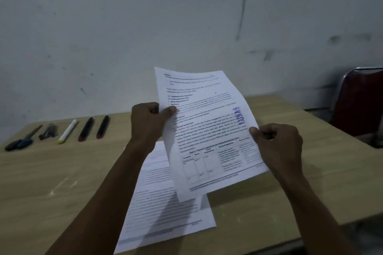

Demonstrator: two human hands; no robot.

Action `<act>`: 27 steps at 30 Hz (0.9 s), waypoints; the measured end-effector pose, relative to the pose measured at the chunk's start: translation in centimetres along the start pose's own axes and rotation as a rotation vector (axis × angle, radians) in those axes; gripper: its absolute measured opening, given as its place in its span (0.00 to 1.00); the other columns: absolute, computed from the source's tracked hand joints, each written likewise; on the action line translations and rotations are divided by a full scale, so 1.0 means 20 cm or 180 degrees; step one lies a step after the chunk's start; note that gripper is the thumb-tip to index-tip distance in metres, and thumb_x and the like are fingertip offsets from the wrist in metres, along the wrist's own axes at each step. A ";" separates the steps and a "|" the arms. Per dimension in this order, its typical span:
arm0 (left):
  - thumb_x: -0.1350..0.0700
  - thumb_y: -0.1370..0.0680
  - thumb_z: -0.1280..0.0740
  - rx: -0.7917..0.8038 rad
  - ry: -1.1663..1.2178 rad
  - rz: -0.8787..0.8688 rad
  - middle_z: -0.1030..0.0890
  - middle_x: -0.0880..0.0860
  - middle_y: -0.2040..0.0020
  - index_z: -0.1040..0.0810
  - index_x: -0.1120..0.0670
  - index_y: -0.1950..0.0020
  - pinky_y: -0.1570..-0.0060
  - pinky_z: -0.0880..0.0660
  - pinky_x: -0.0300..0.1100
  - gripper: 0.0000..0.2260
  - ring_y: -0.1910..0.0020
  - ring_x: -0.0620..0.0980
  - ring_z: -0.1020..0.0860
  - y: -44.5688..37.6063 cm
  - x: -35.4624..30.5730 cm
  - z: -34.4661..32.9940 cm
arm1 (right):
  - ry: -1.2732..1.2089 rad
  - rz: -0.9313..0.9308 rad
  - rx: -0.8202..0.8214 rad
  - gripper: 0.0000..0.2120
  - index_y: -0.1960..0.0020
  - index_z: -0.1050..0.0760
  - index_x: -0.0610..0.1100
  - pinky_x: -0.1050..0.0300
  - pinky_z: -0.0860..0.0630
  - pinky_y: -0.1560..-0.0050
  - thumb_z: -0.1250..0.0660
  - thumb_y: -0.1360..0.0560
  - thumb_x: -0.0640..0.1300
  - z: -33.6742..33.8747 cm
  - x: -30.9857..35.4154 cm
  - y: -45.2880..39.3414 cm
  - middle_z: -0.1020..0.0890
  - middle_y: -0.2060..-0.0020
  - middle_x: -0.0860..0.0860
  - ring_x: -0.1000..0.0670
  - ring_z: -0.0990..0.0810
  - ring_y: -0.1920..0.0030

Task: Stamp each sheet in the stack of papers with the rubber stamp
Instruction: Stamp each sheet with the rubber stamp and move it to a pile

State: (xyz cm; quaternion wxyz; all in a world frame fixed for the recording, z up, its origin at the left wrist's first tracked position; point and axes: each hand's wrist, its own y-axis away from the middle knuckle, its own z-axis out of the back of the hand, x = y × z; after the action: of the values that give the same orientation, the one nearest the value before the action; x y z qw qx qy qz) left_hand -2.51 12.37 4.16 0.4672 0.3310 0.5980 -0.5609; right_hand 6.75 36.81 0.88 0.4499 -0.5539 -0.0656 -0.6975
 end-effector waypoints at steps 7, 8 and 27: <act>0.60 0.25 0.29 0.0755 -0.0664 0.0192 0.18 0.56 0.65 0.19 0.65 0.60 0.78 0.26 0.38 0.08 0.72 0.50 0.21 -0.12 -0.02 -0.53 | 0.1056 -0.0574 0.0072 0.07 0.50 0.17 0.45 0.53 0.26 0.55 0.30 0.24 0.47 0.17 -0.30 -0.36 0.16 0.53 0.45 0.41 0.19 0.52; 0.61 0.25 0.31 0.0889 -0.0774 0.0256 0.19 0.57 0.65 0.19 0.66 0.61 0.79 0.28 0.37 0.09 0.73 0.51 0.22 -0.13 -0.01 -0.60 | 0.1180 -0.0680 0.0121 0.06 0.50 0.17 0.46 0.54 0.27 0.54 0.31 0.24 0.46 0.18 -0.35 -0.41 0.17 0.51 0.45 0.40 0.19 0.50; 0.64 0.32 0.28 0.1589 -0.1881 0.0846 0.19 0.63 0.51 0.22 0.64 0.50 0.69 0.21 0.45 0.12 0.56 0.62 0.18 -0.60 0.49 -1.61 | 0.2239 -0.0893 0.0437 0.07 0.53 0.32 0.44 0.54 0.28 0.56 0.34 0.23 0.42 0.06 -0.88 -1.10 0.22 0.49 0.44 0.44 0.22 0.53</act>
State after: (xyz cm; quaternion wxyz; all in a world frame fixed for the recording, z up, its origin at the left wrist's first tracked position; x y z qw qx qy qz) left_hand -22.90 40.93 -2.72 0.5926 0.3332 0.2355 -0.6945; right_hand -8.07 60.21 -4.38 0.3811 -0.2349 -0.0289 -0.8937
